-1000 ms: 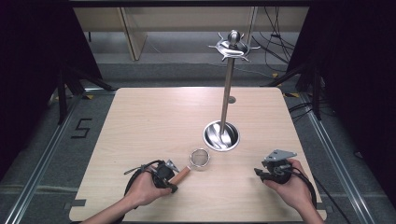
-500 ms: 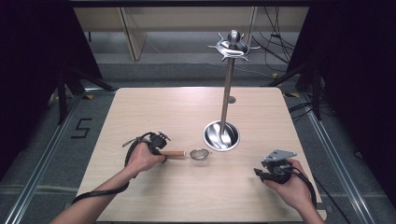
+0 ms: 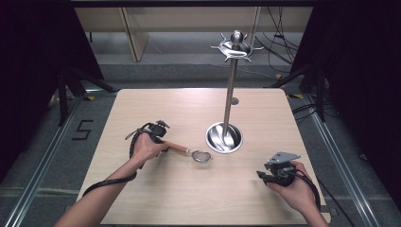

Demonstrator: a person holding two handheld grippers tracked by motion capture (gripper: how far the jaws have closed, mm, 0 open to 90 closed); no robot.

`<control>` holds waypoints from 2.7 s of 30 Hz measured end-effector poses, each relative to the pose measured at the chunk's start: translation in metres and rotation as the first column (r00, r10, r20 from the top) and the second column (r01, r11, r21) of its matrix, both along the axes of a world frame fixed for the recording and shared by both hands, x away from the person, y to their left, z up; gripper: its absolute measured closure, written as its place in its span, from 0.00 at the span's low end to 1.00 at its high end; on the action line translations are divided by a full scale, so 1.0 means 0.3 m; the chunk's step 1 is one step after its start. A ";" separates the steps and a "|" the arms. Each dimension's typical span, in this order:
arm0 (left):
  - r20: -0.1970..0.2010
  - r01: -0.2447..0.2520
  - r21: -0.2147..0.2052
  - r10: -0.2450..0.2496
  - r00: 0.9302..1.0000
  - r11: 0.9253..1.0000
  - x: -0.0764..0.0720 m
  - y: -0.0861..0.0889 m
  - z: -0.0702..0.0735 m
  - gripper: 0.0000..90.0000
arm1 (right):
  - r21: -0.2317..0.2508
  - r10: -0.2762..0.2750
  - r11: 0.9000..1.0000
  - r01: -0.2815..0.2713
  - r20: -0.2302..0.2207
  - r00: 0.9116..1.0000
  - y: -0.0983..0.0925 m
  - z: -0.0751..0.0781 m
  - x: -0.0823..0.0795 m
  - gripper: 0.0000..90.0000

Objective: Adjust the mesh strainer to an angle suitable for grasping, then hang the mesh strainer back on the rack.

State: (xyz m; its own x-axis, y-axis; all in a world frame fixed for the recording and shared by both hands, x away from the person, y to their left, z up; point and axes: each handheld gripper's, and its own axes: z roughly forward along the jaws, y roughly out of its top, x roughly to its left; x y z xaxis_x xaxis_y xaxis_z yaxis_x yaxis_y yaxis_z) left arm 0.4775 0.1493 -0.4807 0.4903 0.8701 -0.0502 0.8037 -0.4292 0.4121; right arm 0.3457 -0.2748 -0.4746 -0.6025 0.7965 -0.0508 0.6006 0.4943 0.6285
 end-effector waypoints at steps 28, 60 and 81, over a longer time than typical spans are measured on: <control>-0.032 -0.224 -0.184 0.222 0.974 0.957 -0.054 0.011 0.036 0.41 | 0.006 0.016 1.000 -0.016 0.023 1.000 -0.003 0.004 0.005 0.62; -0.153 -0.419 -0.184 0.396 0.906 0.889 0.004 0.003 -0.024 0.25 | -0.008 0.024 1.000 -0.024 -0.004 1.000 0.012 -0.001 0.010 0.59; -0.178 -0.434 -0.210 0.403 0.898 0.876 0.068 -0.084 -0.001 0.23 | 0.002 0.011 1.000 -0.011 -0.055 0.998 0.019 -0.015 0.010 0.57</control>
State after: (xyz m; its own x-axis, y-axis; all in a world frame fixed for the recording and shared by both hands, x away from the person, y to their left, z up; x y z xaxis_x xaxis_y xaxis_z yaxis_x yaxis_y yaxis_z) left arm 0.4979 0.1242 -0.4809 0.0588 0.9461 -0.3185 0.9373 0.0574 0.3437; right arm 0.3488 -0.2691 -0.4791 -0.6128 0.7901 -0.0160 0.6289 0.4998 0.5955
